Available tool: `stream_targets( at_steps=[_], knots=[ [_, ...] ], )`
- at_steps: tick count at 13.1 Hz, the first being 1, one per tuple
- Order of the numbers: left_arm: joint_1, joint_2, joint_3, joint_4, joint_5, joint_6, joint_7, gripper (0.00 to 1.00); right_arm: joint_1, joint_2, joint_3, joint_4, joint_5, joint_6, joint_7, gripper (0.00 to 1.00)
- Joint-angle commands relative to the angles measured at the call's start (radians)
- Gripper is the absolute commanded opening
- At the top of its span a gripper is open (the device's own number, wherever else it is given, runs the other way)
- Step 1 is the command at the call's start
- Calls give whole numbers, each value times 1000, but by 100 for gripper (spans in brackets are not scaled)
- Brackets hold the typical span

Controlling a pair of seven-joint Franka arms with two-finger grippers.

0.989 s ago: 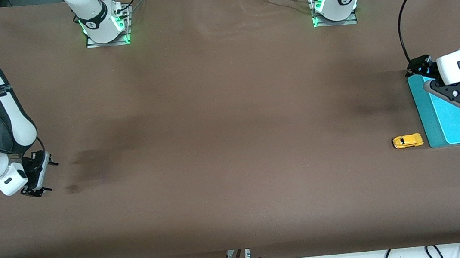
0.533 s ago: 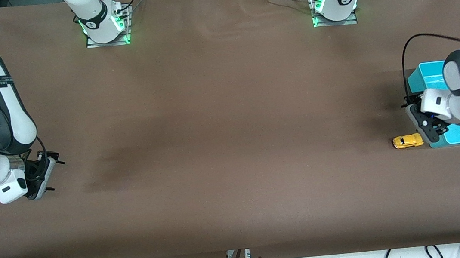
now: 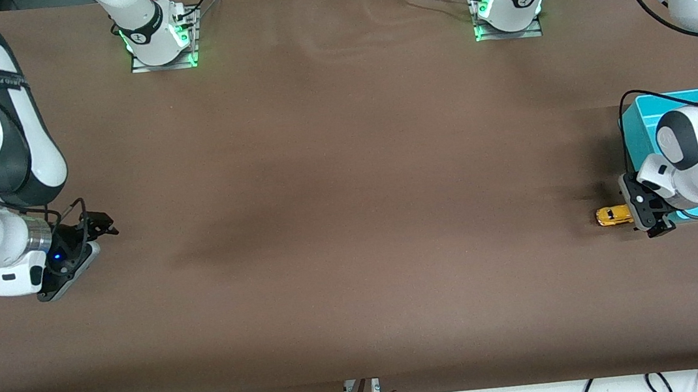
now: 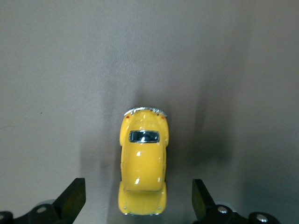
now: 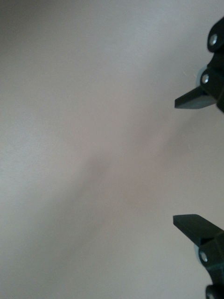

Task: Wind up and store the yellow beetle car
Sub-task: 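Close the left gripper on the car while the right gripper draws back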

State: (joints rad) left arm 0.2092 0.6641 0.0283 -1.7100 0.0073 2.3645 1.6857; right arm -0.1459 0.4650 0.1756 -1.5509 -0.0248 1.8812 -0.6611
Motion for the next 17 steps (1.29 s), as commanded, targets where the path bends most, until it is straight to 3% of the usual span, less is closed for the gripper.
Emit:
stream_targets(
  at_steps=[1,6,7,8,9,10,13,17],
  knots=[
    [4,18,-2,0,-17,22,51,100,41,-19,-1,75,-3,-131,238,100],
    [2,12,-13,-46,-27,22,52,100,80,-71,7,173,9,-310,585,100],
    [1,9,-19,-46,-27,22,55,93,80,-97,10,175,11,-336,625,100],
    [1,9,-22,-46,-27,22,55,51,80,-118,19,175,13,-361,659,100],
    [-7,11,-22,-42,-27,22,55,25,80,-146,25,175,13,-382,711,100],
    [-8,8,-22,-39,-26,18,55,15,80,-166,30,175,13,-399,753,100],
    [-16,-50,-24,-34,-23,-11,52,15,80,-187,27,175,5,-435,767,100],
    [-68,-150,-25,51,-24,-317,-9,16,80,-187,24,176,-58,-433,762,100]
  ],
)
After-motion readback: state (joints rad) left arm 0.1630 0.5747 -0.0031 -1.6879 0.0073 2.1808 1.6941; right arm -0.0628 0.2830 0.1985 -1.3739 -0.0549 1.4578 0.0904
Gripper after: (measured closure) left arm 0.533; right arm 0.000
